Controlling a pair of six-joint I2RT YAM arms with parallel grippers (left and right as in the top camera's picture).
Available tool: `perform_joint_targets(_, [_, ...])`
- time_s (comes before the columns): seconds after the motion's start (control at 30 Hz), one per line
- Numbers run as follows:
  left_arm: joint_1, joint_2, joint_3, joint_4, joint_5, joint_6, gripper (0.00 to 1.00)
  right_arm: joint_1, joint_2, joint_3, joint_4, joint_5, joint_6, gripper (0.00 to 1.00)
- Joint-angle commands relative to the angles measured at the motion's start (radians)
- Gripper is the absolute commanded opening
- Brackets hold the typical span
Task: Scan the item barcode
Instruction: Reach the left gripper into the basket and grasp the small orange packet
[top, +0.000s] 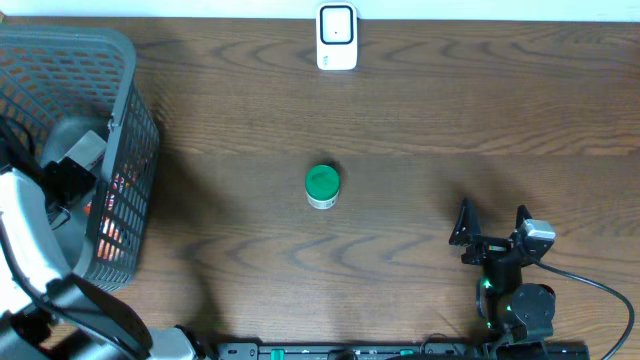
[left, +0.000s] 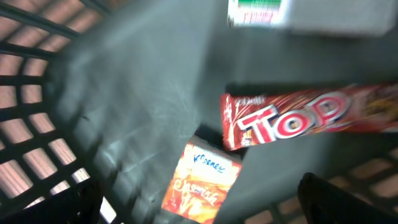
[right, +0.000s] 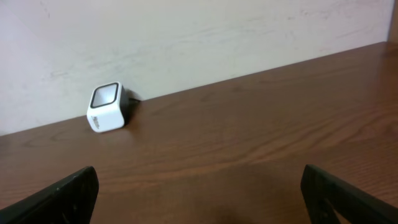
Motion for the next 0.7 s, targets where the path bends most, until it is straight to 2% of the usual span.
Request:
perform_joint_targets(0.0, [-0.003,0.089,-0.024,0.005,0.05,0.092,0.98,0.009,-0.004,-0.001,-0.004,0.006,0.006,0.99])
perform_joint_targets(0.3, [-0.003,0.247,-0.059,0.018,0.101,0.117,0.98,0.009,-0.005,-0.001,-0.004,0.006,0.005,0.99])
perform_joint_targets(0.57, [-0.003,0.264,-0.179,0.112,0.145,0.116,1.0,0.009,-0.004,-0.001,-0.004,0.006,0.005,0.99])
perform_joint_targets(0.6, [-0.003,0.264,-0.192,0.121,0.145,0.116,0.95,0.009,-0.004,-0.001,-0.004,0.006,0.006,0.99])
perform_joint_targets(0.67, [-0.003,0.264,-0.218,0.137,0.145,0.109,0.78,0.009,-0.004,-0.001,-0.004,0.006,0.006,0.99])
